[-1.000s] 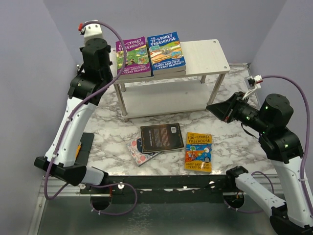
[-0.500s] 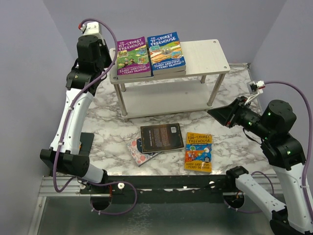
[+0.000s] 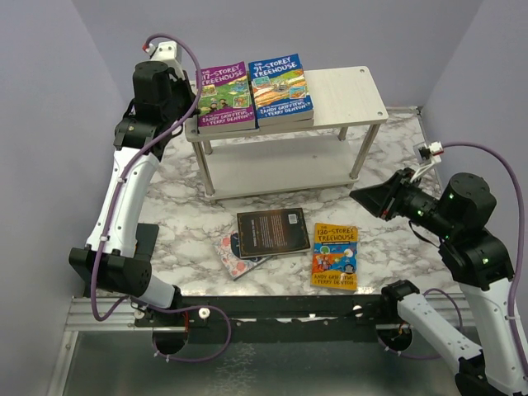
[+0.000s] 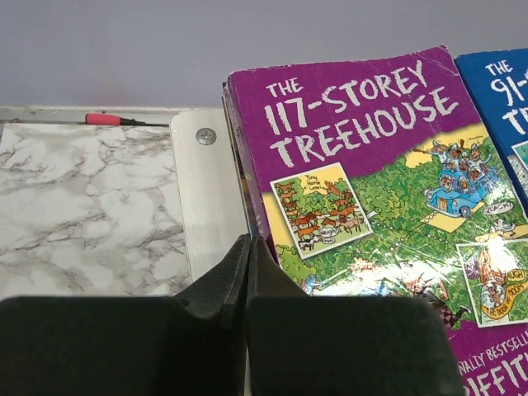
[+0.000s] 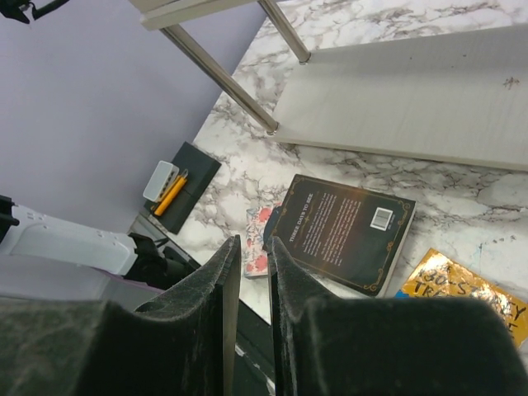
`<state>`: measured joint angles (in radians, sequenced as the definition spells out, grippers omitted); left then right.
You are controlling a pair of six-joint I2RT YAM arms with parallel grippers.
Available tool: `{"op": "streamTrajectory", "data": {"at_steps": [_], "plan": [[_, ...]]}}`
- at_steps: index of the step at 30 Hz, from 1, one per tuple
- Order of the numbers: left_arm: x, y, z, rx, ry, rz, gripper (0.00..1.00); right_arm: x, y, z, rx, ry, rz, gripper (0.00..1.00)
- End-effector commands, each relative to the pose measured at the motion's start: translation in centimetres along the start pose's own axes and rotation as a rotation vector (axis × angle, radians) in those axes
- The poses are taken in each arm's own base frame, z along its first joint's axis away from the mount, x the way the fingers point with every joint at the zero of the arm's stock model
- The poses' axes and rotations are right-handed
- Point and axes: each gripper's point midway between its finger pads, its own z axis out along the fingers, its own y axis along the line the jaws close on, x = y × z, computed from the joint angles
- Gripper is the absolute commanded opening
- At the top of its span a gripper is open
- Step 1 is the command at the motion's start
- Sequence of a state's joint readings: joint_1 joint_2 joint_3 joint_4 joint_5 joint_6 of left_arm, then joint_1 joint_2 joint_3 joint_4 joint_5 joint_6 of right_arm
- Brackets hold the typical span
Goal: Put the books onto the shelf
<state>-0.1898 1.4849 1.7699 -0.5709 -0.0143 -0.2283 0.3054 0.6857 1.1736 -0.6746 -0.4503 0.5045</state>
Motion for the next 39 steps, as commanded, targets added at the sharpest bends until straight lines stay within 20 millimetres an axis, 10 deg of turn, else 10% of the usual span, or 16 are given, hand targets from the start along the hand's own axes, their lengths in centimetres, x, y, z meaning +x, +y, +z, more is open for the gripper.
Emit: {"op": "streamTrajectory", "data": {"at_steps": [1, 22, 31, 39], "plan": [[0.5, -1.4, -0.1, 0.085, 0.02, 0.0, 0.0, 0.8, -0.2, 0.0, -0.004, 0.017, 0.012, 0.23], [0.0, -2.0, 0.1, 0.081, 0.007, 0.01, 0.0, 2.0, -1.1, -0.2, 0.03, 0.037, 0.026, 0.28], [-1.2, 0.5, -3.1, -0.058, -0.069, -0.019, 0.5, 4.7, -4.7, -0.1, 0.167, 0.107, 0.03, 0.51], [2.2, 0.2, -7.3, 0.005, -0.049, -0.042, 0.69, 8.6, -8.3, -0.2, 0.292, 0.191, 0.073, 0.67]]}}
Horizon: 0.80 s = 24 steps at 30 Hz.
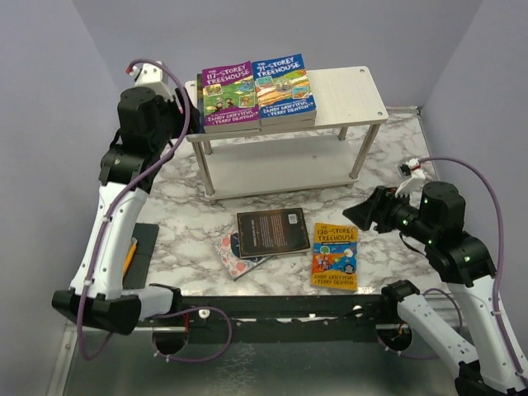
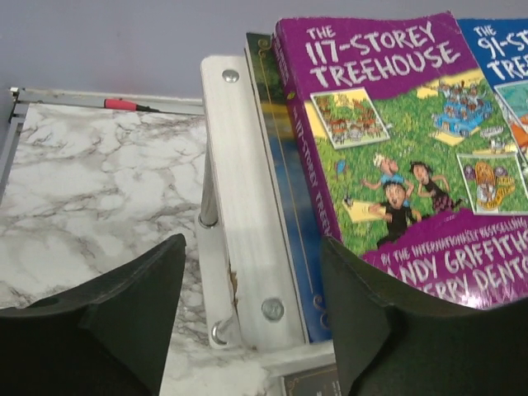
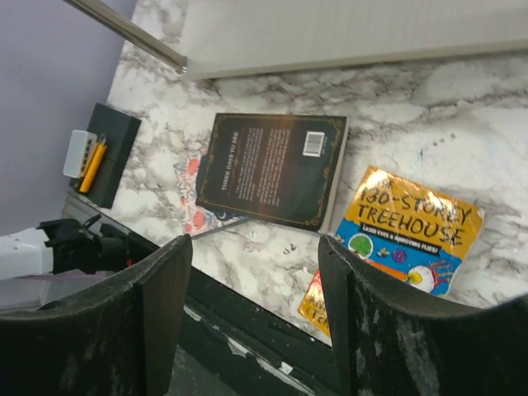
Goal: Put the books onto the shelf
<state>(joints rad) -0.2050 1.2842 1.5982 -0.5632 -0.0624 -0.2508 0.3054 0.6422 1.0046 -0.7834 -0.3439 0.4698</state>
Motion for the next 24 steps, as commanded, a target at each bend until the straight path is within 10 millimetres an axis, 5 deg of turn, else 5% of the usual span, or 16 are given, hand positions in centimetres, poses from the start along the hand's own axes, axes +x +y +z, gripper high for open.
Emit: {"op": "streamTrajectory", "data": {"at_steps": [1, 7, 16, 24], "plan": [[1.9, -0.1, -2.8, 0.037, 0.004, -0.02, 0.72, 2.7, -2.9, 0.4, 0.105, 0.063, 0.027, 0.69], [5.6, -0.6, -7.2, 0.12, 0.021, -0.05, 0.83, 6.3, -4.2, 1.3, 0.105, 0.14, 0.081, 0.77], [10.8, -2.1, -12.2, 0.266, 0.08, -0.171, 0.84, 10.5, -4.4, 4.3, 0.008, 0.235, 0.236, 0.81], [16.0, -2.9, -13.7, 0.332, 0.179, -0.323, 0.85, 11.9, -5.4, 7.6, -0.014, 0.272, 0.309, 0.81]]}}
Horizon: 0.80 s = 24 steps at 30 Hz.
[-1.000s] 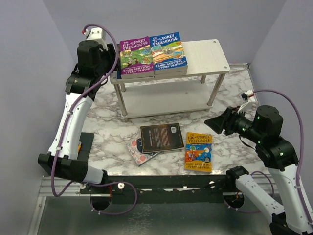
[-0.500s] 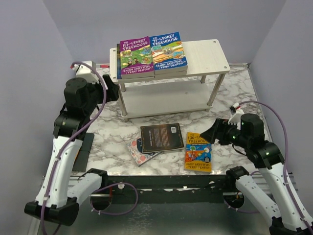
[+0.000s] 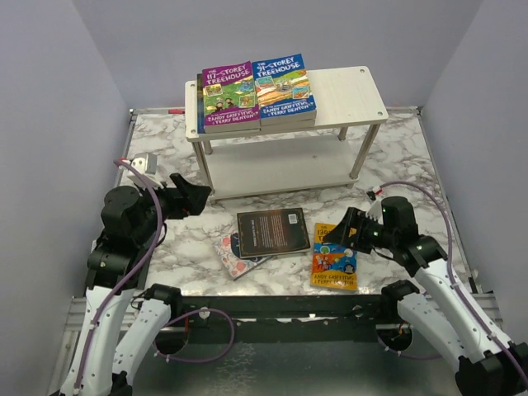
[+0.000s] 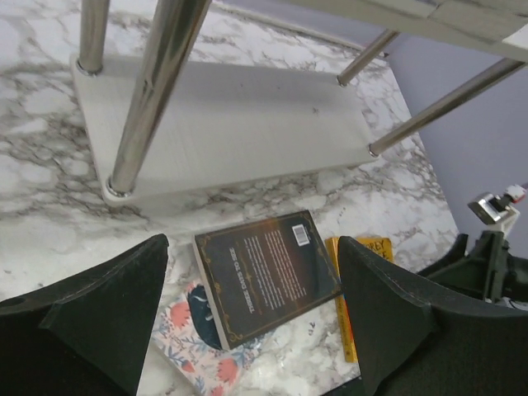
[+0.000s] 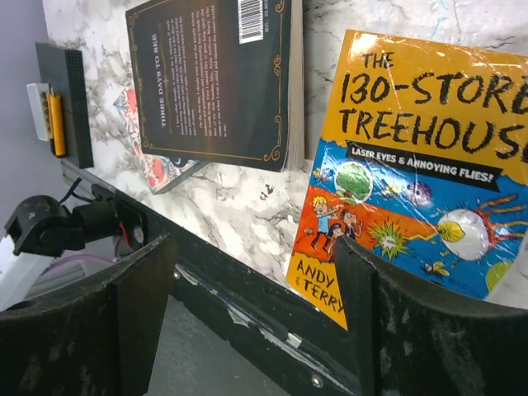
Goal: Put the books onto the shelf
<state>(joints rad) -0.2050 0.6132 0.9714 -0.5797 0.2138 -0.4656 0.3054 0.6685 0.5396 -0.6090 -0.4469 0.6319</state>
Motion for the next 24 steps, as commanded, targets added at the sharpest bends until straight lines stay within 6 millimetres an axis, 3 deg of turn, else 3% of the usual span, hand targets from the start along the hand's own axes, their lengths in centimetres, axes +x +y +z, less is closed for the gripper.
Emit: {"op": "streamTrajectory", "data": {"at_steps": [1, 12, 24], "plan": [[4.8, -0.3, -0.1, 0.059, 0.122, -0.146, 0.85, -1.1, 1.3, 1.7, -0.087, -0.015, 0.02, 0.81], [14.3, 1.3, 2.1, 0.108, 0.346, -0.412, 0.86, -1.5, 0.8, 6.1, -0.087, 0.005, 0.072, 0.8], [18.9, 3.4, 4.0, 0.02, 0.398, -0.494, 0.87, 0.2, 0.5, 10.5, 0.0, 0.055, 0.076, 0.8]]}}
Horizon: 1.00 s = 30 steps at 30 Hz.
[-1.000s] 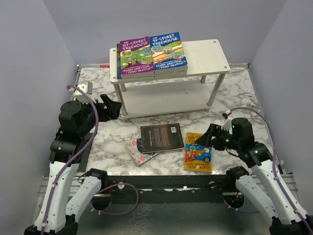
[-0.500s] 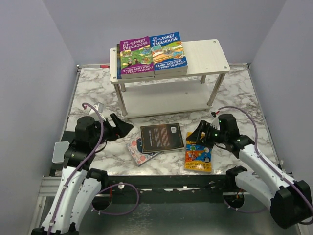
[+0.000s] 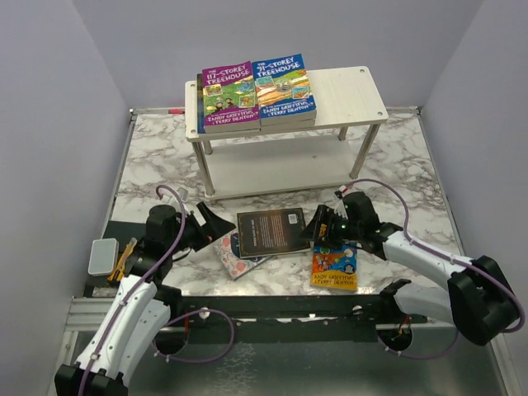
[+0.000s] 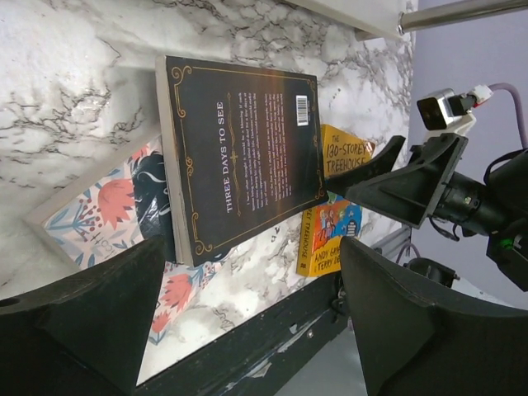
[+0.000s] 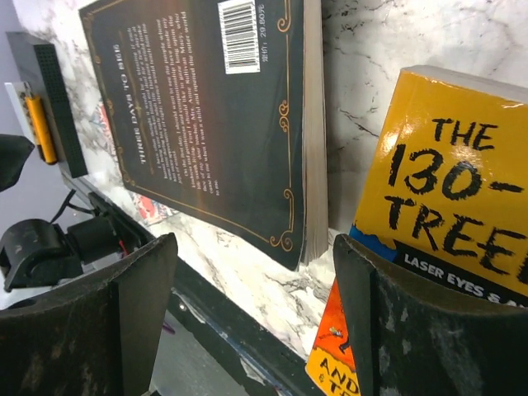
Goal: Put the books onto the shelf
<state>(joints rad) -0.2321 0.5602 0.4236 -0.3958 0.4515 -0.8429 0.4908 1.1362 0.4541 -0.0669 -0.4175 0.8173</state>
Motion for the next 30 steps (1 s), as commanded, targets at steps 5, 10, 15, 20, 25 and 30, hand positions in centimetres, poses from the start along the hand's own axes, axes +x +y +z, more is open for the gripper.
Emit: {"op": "streamTrajectory", "data": {"at_steps": [5, 10, 15, 20, 25, 30], "plan": [[3.5, 1.8, 3.7, -0.059, 0.047, -0.021, 0.84, -1.9, -1.7, 1.5, 0.121, -0.123, 0.012, 0.79], [5.2, 3.2, 5.6, -0.136, 0.051, -0.005, 0.81, -1.4, -2.3, 2.4, 0.128, -0.104, 0.024, 0.78], [5.3, 4.9, 6.4, -0.216, 0.032, 0.016, 0.77, -0.2, -2.8, 3.7, 0.141, -0.074, 0.027, 0.76], [5.6, 6.2, 6.9, -0.253, 0.024, 0.024, 0.71, 0.5, -3.6, 4.5, 0.162, -0.059, 0.043, 0.76], [6.1, 7.2, 7.1, -0.278, 0.032, 0.044, 0.57, 1.0, -4.1, 4.8, 0.161, -0.052, 0.056, 0.74], [6.6, 8.3, 7.1, -0.301, 0.044, 0.052, 0.48, 1.5, -4.2, 5.1, 0.145, -0.035, 0.068, 0.72]]}}
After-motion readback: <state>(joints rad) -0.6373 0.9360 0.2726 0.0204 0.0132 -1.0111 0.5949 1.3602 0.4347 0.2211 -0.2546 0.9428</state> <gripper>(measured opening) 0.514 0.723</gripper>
